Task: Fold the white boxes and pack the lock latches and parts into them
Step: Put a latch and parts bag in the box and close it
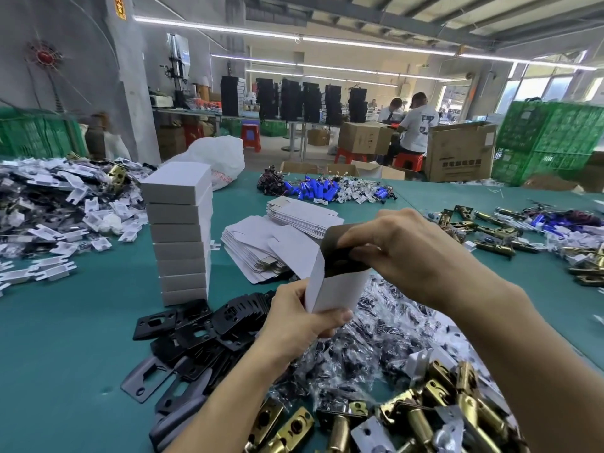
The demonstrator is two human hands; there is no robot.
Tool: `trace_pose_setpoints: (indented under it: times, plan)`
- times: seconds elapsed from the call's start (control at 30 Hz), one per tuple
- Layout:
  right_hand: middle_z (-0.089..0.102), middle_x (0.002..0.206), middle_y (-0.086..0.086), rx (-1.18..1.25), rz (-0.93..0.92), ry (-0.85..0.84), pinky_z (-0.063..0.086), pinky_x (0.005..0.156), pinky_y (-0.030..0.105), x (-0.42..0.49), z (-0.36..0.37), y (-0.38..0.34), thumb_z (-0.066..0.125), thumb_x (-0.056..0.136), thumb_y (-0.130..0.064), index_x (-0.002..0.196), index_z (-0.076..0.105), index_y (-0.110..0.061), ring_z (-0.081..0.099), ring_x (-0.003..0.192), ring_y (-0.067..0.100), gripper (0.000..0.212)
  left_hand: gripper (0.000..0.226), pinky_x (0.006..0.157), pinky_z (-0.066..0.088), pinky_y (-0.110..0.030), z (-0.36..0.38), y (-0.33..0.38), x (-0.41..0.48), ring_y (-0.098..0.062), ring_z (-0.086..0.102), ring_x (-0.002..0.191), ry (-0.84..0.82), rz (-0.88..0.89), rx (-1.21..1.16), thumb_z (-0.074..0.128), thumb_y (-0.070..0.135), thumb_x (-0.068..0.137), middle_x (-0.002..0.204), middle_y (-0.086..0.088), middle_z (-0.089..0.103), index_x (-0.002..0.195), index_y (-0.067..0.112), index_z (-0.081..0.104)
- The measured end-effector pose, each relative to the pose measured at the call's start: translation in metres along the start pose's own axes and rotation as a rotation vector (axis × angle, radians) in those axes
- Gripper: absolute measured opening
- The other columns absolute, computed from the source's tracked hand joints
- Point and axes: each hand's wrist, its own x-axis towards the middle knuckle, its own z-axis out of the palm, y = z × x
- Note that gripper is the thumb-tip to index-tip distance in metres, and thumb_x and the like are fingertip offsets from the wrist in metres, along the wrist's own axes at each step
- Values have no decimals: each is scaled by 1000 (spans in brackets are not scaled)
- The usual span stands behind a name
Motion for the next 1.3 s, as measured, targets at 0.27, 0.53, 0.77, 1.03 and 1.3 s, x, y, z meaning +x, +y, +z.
trace_pose_setpoints:
  times: [0.27, 0.53, 0.77, 1.03, 1.3]
  plan:
    - [64, 116, -9, -135, 8, -209, 52, 80, 39, 22, 0, -12, 56, 97, -30, 111, 66, -51, 60, 103, 23, 27, 27, 69, 61, -43, 1, 3, -2, -24, 67, 71, 5, -13, 15, 89, 13, 66, 89, -12, 74, 87, 25, 78]
    - [65, 117, -11, -101, 26, -292, 53, 83, 40, 32, 6, -7, 61, 92, -22, 104, 71, -51, 61, 103, 23, 32, 27, 62, 59, -34, 0, 3, -2, -23, 71, 72, 1, -2, 4, 87, 3, 71, 89, -14, 74, 87, 23, 79]
    - [75, 94, -9, 146, 55, 20, 54, 83, 40, 24, 9, 2, 74, 86, -20, 95, 79, -31, 67, 90, 14, 15, 25, 67, 62, -40, -1, 2, -2, -25, 71, 74, 61, -59, -33, 89, 16, 64, 92, -12, 75, 86, 21, 79]
    - [66, 107, 5, 18, 459, -140, 55, 86, 47, 5, 46, 47, 63, 91, -26, 111, 62, -23, 64, 94, 25, 20, 32, 55, 57, -31, -3, 5, 2, -27, 72, 70, 255, -121, -192, 88, 5, 68, 90, -12, 77, 96, 9, 73]
    - [58, 115, 6, -128, 492, -397, 55, 82, 41, -3, 94, 65, 62, 89, -16, 115, 53, -24, 63, 90, 22, 28, 30, 71, 63, -45, -1, 4, 1, -28, 75, 83, 193, -59, -185, 89, 7, 68, 92, -7, 77, 93, 16, 76]
